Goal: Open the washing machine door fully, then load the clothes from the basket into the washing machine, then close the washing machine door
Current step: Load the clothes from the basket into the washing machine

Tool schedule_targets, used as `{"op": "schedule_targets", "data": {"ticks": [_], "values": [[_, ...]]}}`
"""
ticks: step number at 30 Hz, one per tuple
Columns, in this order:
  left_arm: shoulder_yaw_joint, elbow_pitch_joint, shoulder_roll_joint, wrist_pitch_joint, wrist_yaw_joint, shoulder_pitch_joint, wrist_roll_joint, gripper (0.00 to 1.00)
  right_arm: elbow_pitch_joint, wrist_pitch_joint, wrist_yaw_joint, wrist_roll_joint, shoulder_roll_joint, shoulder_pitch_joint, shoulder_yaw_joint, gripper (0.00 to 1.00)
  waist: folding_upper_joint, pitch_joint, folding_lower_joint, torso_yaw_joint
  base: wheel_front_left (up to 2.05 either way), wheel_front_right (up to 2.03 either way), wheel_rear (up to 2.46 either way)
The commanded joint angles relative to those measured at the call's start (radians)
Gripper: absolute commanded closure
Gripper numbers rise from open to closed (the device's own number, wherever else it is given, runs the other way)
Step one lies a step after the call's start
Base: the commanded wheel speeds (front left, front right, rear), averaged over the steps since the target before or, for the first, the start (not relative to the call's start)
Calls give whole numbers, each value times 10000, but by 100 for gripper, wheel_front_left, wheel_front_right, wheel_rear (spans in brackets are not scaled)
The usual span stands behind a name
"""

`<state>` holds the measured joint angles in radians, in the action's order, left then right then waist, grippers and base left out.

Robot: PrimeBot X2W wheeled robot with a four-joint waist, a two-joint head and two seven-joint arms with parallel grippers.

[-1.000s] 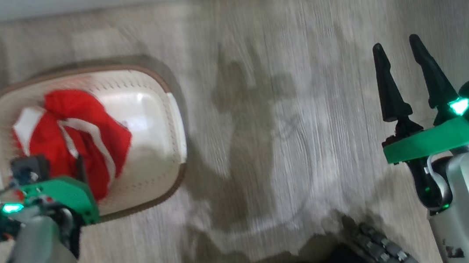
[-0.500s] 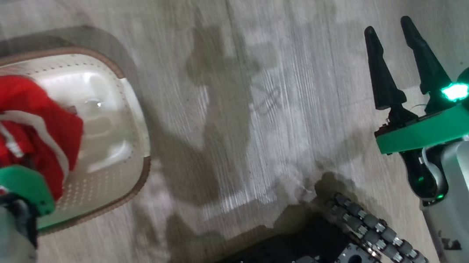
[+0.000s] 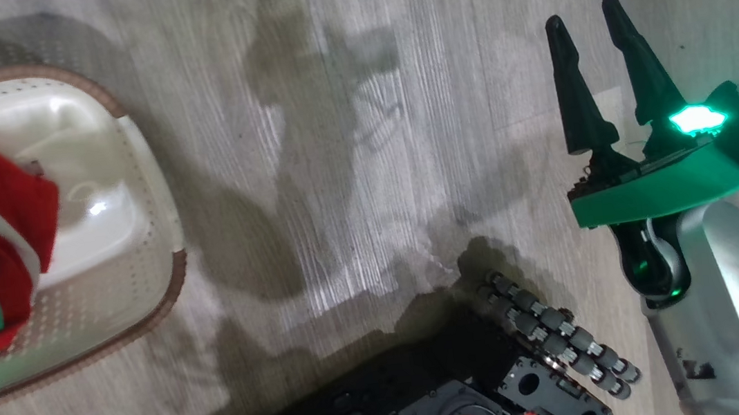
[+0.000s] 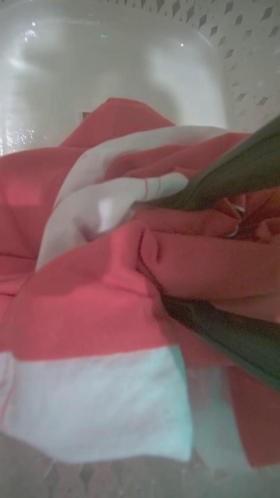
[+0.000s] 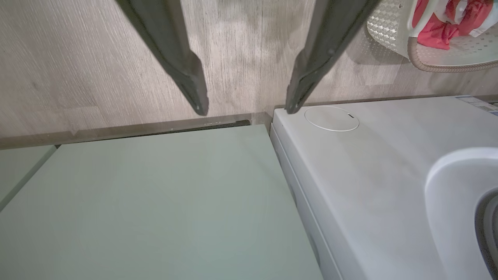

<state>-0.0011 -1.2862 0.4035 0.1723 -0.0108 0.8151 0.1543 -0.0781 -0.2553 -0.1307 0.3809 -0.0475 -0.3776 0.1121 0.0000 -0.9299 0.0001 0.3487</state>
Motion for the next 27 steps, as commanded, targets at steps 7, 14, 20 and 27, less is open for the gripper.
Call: {"op": "schedule_targets", "data": {"ticks": [7,14,20,27], "values": [[108,-44,738,-653,256,-56,208,100,197,-65,0,205,-27,129,349,0,0,-281,-1,277,0,0,0],[48,-45,744,-788,354,-187,335,100,94,-65,0,219,-27,9,294,0,0,47,-1,209,0,0,0],[-18,-45,434,-682,317,-579,423,100,-12,-65,0,172,-27,86,230,0,0,764,-1,32,0,0,0],[31,-45,60,28,507,-1523,696,100,-226,-65,0,4,-27,314,74,0,0,2149,-1,-244,0,0,0]]}}
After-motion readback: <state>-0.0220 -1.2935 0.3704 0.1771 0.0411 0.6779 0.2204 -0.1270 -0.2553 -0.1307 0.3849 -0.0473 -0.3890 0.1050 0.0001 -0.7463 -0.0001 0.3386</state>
